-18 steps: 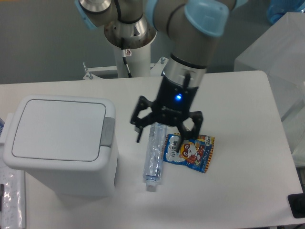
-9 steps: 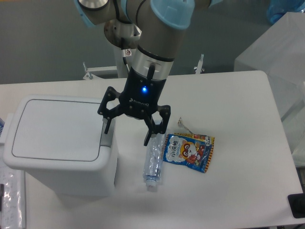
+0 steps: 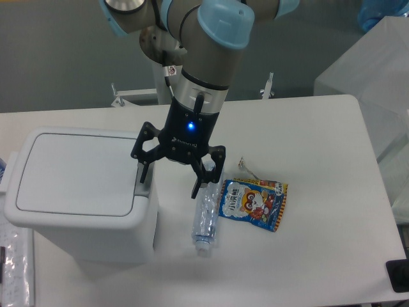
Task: Open the trash can
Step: 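Lower the gripper onto the lid's grey push button and press it, then hold the gripper at the button while the lid springs open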
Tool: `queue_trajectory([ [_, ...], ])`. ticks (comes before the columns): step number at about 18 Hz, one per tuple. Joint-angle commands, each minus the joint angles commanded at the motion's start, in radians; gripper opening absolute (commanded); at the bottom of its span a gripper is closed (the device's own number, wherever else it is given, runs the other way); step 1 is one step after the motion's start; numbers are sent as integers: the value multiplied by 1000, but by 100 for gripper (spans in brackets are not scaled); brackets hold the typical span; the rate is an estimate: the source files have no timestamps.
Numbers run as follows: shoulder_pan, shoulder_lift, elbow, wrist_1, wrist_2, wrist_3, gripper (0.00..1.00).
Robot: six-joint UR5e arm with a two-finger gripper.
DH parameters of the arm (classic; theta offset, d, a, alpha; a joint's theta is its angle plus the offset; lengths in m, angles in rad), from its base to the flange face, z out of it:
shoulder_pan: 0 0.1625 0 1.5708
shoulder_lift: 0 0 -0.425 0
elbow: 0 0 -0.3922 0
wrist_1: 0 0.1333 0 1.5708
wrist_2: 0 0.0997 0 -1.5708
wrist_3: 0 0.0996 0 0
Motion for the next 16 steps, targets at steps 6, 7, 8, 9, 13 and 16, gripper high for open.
queue_trajectory([
  [6,0,-5,-5,2,18,0,100],
  [7,0,-5,-6,2,20,0,100],
  [8,0,-6,-6,2,21,0,100],
  [9,0,-8,-6,2,20,0,100],
  [13,0,-9,-6,0,21,0,100],
  [16,0,-6,-2,-5,20,-6,100],
])
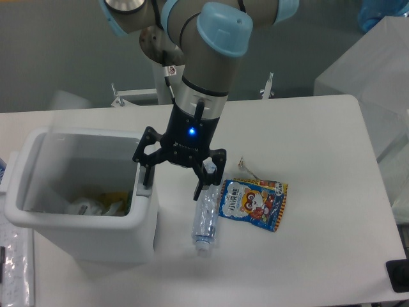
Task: Open the trash can
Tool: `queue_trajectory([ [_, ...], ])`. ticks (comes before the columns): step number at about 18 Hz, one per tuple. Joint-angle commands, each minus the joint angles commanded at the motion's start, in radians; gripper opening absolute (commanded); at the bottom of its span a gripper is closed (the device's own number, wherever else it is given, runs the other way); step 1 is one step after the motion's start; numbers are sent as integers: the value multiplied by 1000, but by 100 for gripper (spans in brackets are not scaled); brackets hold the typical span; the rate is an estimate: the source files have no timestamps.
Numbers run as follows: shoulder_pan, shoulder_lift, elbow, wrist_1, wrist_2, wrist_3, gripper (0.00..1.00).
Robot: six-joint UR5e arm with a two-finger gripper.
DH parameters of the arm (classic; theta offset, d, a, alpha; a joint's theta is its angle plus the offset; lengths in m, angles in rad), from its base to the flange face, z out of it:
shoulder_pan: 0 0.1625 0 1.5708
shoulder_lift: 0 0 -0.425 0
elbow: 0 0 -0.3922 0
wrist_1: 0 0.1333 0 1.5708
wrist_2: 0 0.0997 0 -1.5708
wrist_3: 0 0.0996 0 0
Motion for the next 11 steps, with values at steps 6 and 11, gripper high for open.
queue_trajectory([
  [6,15,12,49,0,-5,-25,100],
  [11,121,-34,60,52,0,15,100],
])
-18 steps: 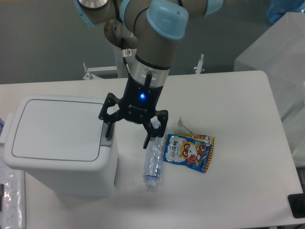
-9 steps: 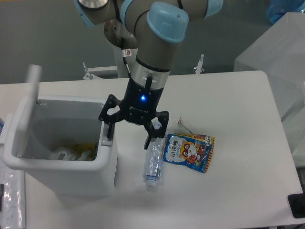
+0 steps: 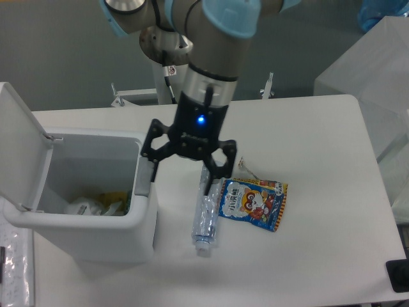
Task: Open the trash can
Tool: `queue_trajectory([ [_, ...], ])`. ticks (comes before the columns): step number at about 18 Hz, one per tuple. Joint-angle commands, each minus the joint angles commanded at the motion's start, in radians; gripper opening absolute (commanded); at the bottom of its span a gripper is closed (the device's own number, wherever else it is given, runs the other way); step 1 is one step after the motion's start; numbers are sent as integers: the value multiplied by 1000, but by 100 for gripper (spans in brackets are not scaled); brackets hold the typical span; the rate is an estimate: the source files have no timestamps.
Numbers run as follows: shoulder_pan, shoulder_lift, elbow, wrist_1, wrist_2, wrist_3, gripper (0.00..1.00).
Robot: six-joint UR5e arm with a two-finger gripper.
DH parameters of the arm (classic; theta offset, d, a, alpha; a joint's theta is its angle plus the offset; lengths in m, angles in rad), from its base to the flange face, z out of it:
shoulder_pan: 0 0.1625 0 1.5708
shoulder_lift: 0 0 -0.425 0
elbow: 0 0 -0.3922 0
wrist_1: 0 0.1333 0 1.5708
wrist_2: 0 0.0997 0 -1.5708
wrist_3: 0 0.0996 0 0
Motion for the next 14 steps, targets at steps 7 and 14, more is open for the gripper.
queue_trajectory([
  [7,105,-135,-11,39,201,290,100],
  [14,123,-204,3,19,360,600,100],
])
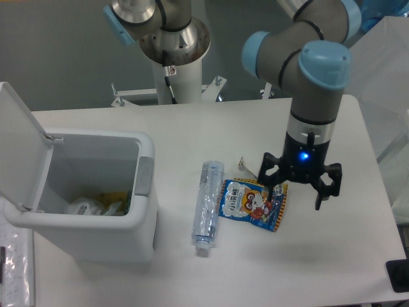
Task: Open the trash can
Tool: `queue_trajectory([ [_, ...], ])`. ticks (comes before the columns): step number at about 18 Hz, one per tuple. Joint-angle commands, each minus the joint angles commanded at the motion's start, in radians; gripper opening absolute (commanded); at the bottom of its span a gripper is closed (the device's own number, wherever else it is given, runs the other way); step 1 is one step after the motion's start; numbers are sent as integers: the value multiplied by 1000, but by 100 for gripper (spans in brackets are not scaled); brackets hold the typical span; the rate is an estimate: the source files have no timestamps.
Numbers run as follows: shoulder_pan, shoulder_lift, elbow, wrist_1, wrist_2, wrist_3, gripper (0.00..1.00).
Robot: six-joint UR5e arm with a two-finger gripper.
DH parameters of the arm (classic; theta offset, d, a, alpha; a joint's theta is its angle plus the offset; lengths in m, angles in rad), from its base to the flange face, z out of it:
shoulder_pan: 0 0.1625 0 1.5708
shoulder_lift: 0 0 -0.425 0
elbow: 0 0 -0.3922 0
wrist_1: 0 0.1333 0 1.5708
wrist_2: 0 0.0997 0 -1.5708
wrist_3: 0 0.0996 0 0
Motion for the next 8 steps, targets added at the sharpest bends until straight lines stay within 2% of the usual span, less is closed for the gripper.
queue_trajectory([
  [2,-2,-28,8,-3,72,49,100],
  [8,3,-92,11,-2,134,92,100],
])
